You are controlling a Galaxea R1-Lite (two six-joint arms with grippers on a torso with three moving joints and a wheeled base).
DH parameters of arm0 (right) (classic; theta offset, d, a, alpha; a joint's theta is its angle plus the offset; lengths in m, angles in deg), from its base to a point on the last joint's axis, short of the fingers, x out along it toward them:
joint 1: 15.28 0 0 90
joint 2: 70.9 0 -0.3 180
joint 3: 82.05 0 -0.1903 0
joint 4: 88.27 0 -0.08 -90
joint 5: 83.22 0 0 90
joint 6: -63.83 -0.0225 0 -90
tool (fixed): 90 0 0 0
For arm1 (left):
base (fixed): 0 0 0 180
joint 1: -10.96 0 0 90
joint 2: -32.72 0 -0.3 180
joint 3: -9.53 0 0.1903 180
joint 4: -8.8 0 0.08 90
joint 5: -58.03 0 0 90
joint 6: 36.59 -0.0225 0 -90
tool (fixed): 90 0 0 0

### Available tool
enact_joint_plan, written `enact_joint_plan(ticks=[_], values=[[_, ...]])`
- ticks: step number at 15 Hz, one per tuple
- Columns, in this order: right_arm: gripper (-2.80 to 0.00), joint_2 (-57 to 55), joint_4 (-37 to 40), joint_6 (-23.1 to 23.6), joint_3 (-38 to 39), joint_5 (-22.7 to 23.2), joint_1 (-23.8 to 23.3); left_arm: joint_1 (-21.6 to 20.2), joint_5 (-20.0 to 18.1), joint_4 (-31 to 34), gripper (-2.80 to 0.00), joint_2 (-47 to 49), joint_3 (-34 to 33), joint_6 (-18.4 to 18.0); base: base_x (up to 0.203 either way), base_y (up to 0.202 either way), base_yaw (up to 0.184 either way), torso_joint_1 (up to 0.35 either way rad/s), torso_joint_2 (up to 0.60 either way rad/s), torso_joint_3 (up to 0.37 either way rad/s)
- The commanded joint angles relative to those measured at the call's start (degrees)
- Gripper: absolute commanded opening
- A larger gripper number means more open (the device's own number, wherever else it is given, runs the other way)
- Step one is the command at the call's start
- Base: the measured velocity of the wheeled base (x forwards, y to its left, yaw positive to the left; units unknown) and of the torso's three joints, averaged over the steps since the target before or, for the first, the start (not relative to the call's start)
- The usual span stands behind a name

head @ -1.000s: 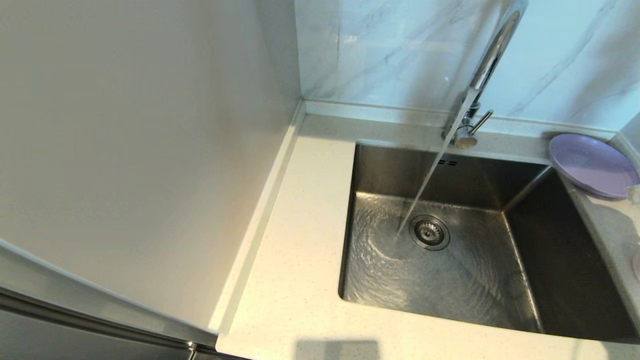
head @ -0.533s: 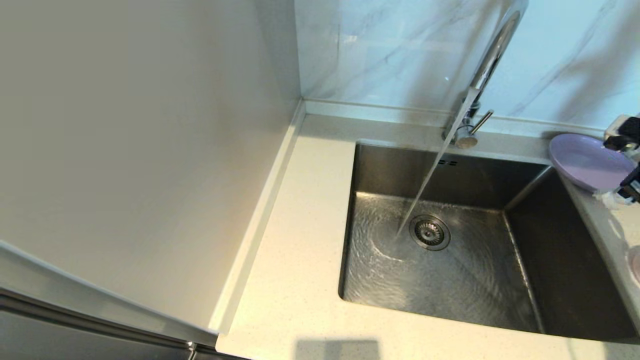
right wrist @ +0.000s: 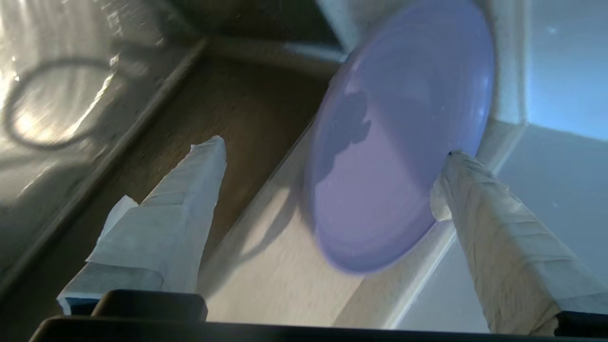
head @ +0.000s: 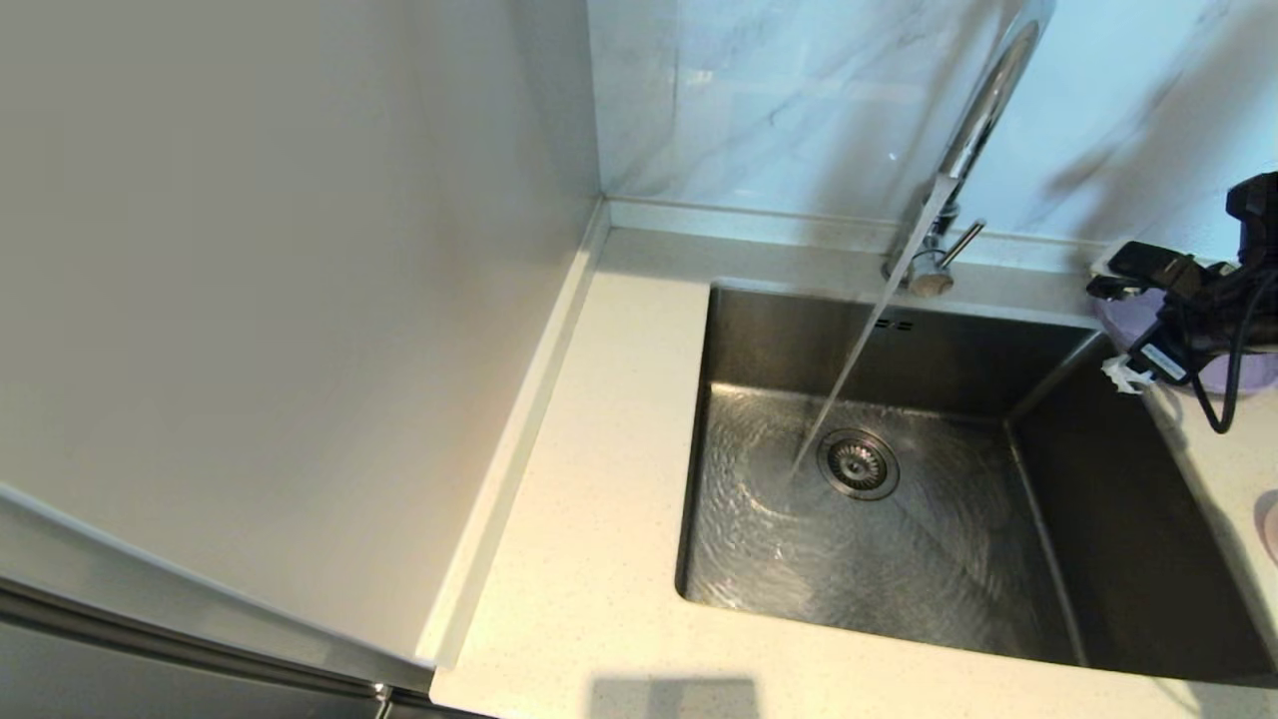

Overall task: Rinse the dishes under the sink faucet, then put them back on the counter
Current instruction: Pick up the plate

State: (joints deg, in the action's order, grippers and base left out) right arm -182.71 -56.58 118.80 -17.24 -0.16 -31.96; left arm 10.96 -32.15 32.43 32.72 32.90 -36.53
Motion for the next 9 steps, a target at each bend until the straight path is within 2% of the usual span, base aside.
enact_joint_plan(ticks=[1, 4, 9], values=[[0.00, -3.7, -2.7, 0.3, -0.7, -0.9, 0.2, 0.0, 0.0, 0.0, -2.80, 0.0, 0.0, 0.0, 0.000, 0.000, 0.000, 0.000, 0.00, 0.000], [0.00, -5.1, -2.9, -2.9, -1.3, -1.3, 0.2, 0.0, 0.0, 0.0, -2.80, 0.0, 0.0, 0.0, 0.000, 0.000, 0.000, 0.000, 0.00, 0.000], [0.00, -6.8, -2.9, -4.3, -2.4, -5.1, 0.0, 0.0, 0.0, 0.0, -2.80, 0.0, 0.0, 0.0, 0.000, 0.000, 0.000, 0.000, 0.00, 0.000]])
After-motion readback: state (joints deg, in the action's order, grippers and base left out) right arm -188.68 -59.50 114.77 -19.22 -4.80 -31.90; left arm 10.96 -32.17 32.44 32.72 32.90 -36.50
